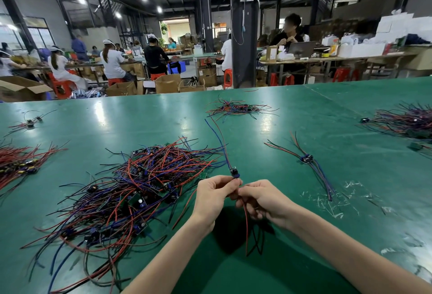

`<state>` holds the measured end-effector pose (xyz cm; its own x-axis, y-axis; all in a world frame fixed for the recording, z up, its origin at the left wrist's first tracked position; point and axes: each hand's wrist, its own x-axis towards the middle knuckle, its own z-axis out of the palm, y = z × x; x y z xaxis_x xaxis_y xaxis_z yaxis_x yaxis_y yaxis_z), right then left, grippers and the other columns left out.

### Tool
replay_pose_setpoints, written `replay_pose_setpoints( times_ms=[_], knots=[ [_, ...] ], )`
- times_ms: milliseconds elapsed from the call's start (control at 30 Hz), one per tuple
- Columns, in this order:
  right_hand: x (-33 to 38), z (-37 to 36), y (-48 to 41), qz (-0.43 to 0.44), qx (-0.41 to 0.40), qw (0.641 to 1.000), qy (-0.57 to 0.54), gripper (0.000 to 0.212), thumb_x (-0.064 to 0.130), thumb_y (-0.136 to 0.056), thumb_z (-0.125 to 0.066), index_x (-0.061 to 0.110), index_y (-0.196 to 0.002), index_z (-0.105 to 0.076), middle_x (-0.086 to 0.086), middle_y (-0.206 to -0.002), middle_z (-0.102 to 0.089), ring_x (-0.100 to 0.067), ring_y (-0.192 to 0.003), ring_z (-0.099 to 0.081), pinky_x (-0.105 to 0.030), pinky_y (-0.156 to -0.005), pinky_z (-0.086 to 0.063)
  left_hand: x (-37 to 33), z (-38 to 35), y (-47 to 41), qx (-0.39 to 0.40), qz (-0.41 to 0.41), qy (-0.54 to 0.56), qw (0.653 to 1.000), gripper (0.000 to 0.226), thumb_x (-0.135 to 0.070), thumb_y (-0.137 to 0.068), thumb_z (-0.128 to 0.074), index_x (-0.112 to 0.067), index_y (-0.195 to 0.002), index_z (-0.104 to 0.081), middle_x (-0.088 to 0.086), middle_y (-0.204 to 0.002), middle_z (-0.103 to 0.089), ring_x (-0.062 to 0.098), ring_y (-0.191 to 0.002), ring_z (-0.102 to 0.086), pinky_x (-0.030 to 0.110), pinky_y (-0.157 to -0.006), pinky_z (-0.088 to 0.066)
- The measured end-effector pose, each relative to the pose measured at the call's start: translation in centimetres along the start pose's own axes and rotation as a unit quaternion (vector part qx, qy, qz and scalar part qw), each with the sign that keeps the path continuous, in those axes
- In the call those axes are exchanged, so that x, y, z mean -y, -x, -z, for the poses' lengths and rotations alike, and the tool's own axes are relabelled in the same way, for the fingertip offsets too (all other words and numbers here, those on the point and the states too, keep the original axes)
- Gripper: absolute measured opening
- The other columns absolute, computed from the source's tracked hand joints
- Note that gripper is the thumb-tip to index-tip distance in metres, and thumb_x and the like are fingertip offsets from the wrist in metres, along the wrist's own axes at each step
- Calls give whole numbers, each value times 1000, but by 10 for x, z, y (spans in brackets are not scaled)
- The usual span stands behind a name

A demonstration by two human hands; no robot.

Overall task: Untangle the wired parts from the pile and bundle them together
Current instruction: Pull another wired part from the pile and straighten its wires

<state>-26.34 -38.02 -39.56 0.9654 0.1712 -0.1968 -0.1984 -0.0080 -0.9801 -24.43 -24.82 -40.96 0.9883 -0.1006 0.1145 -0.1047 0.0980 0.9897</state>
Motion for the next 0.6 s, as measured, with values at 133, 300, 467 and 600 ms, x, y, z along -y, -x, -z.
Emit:
replay_pose_setpoints(
  times_ms=[133, 300, 467, 600],
  knots=[
    [6, 1, 4, 28, 20, 999, 36, 31, 6, -94, -49, 3, -67, -62, 3, -44, -59, -4, -28, -36, -14, -31, -26, -3, 1, -1, 4, 23, 25, 999, 13, -2, -84, -66, -3, -72, -71, 7, -69, -70, 14, -59, -60, 22, -65, -52],
    [7, -1, 8, 64, 23, 995, 76, 34, 6, -96, -47, 3, -65, -60, 6, -39, -55, -3, -27, -35, -15, -31, -26, -7, 2, -1, 18, 33, 24, 999, 15, -2, -85, -64, -1, -72, -70, 5, -63, -68, 8, -50, -56, 18, -57, -50],
    [6, -1, 5, 85, 9, 994, 71, 28, 6, -94, -49, 6, -70, -63, -1, -54, -64, -4, -30, -36, -16, -33, -27, -9, 3, -4, 18, 32, 36, 999, 16, -2, -85, -65, -1, -70, -70, 6, -62, -66, 9, -49, -54, 18, -57, -51],
    [6, -1, 4, 93, 7, 993, 66, 25, 5, -93, -50, 4, -73, -64, -2, -55, -64, -4, -30, -36, -16, -33, -28, -9, 4, -5, 17, 38, 35, 999, 17, -3, -84, -66, -4, -68, -72, 7, -64, -67, 11, -51, -55, 19, -59, -52]
  ],
)
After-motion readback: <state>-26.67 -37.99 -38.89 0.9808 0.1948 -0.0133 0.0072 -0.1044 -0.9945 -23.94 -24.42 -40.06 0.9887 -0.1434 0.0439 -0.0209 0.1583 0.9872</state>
